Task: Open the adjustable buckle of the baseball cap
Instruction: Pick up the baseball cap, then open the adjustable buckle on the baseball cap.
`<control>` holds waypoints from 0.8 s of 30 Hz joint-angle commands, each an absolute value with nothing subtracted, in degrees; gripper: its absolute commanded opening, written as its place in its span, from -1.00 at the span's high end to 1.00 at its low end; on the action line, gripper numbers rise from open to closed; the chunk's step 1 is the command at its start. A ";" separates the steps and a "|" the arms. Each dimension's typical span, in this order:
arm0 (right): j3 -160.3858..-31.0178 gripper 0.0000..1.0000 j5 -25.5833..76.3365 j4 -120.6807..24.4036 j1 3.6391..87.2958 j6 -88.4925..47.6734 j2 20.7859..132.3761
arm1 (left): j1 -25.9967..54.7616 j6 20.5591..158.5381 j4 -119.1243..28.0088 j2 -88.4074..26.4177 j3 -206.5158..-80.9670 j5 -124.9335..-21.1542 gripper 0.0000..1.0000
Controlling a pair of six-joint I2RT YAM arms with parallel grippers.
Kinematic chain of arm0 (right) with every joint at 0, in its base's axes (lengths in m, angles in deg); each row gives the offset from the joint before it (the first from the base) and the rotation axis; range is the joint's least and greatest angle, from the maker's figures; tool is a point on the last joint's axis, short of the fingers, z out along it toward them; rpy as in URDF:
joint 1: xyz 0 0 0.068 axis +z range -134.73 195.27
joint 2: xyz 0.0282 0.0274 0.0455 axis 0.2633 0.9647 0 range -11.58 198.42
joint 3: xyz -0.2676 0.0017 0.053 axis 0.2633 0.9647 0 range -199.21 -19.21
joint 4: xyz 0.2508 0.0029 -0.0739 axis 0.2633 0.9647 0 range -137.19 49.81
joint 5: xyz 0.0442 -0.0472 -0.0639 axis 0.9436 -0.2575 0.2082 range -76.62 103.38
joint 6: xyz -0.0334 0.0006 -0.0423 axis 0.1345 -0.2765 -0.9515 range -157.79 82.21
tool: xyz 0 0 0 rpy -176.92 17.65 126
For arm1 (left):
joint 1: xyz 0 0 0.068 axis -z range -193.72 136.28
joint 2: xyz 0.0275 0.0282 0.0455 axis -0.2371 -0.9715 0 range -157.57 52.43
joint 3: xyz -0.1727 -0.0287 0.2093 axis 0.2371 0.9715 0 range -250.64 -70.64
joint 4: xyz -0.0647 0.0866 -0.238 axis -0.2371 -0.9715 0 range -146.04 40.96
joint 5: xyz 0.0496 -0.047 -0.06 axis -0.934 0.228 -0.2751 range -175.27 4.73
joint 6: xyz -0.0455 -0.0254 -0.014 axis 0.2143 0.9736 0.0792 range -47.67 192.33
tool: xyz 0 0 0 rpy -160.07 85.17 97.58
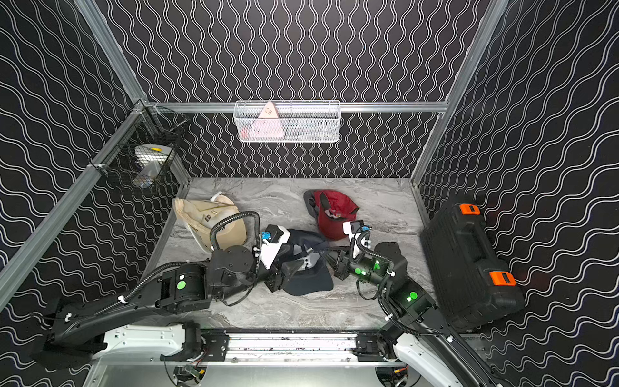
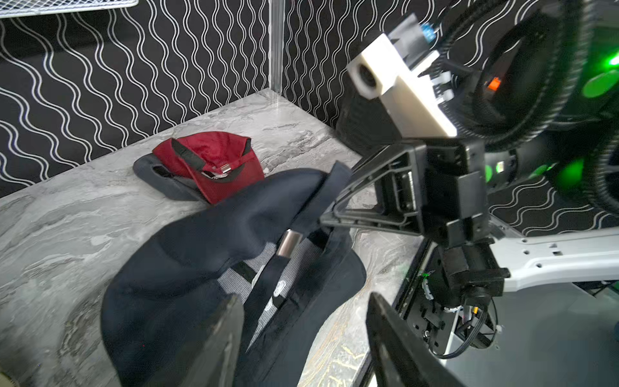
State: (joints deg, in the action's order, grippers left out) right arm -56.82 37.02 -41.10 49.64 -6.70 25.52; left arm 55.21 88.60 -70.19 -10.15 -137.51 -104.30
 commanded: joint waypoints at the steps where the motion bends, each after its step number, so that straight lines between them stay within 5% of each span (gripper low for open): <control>1: -56.24 1.00 39.11 -47.03 49.76 -4.87 26.11 | 55.84 86.96 -66.89 -11.90 -139.00 -103.75 -0.27; 24: -55.17 1.00 44.87 -50.64 49.87 -2.73 27.00 | 56.51 85.60 -63.66 -19.30 -142.25 -107.42 -0.29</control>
